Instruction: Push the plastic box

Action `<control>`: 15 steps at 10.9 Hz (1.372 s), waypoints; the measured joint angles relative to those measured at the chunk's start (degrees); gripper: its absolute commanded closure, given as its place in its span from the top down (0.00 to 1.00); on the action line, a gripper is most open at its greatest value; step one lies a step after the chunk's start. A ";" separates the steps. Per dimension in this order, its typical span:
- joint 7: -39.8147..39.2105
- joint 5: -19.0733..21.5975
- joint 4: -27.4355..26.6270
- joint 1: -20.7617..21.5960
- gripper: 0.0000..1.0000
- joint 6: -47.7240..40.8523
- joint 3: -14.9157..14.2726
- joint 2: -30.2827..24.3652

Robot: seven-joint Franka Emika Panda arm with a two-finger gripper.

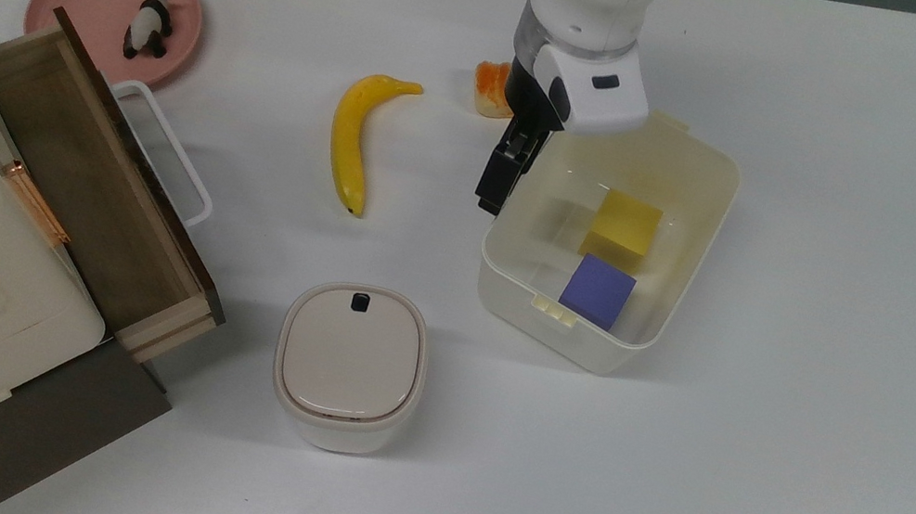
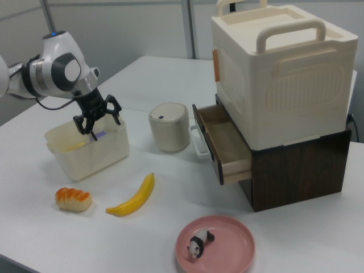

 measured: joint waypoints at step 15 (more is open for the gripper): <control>45.94 11.02 7.67 -14.10 1.00 -28.97 -3.72 -18.62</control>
